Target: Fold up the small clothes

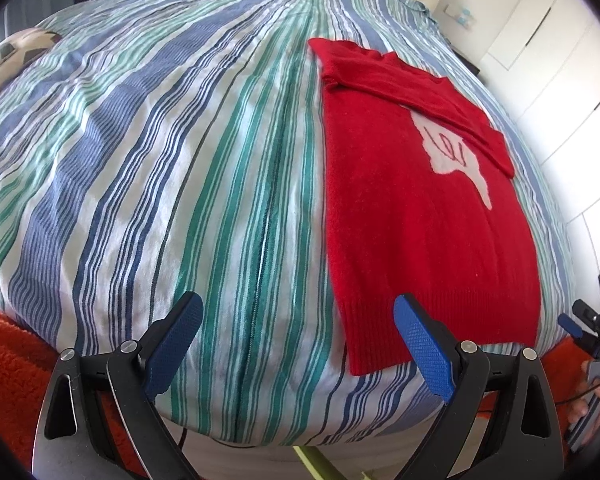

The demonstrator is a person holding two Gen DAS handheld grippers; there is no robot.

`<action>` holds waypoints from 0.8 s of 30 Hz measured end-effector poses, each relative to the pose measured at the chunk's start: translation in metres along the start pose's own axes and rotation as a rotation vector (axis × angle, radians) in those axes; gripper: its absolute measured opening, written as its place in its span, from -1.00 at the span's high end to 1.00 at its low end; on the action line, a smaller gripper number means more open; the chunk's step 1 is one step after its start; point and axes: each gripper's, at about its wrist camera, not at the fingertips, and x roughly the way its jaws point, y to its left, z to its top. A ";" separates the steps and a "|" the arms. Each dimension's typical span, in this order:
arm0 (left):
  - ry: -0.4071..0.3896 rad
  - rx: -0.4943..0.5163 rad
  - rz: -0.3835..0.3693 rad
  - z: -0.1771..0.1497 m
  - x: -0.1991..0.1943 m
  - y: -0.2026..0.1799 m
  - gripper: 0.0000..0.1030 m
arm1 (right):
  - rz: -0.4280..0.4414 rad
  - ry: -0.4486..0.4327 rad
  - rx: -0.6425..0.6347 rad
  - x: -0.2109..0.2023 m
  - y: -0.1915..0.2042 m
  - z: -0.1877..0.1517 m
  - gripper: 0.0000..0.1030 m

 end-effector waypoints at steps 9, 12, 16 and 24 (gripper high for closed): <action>0.001 -0.008 0.022 -0.001 0.000 0.001 -0.89 | 0.007 -0.029 -0.023 -0.005 0.004 0.000 -0.88; 0.000 -0.007 0.023 -0.001 0.000 0.001 -0.89 | 0.008 -0.037 -0.011 -0.006 0.001 0.000 -0.88; 0.003 0.000 0.027 -0.001 0.001 0.000 -0.89 | 0.009 -0.039 -0.002 -0.007 0.000 0.000 -0.88; 0.006 0.001 0.033 -0.001 0.003 -0.001 -0.89 | 0.007 -0.039 -0.005 -0.008 0.000 0.001 -0.88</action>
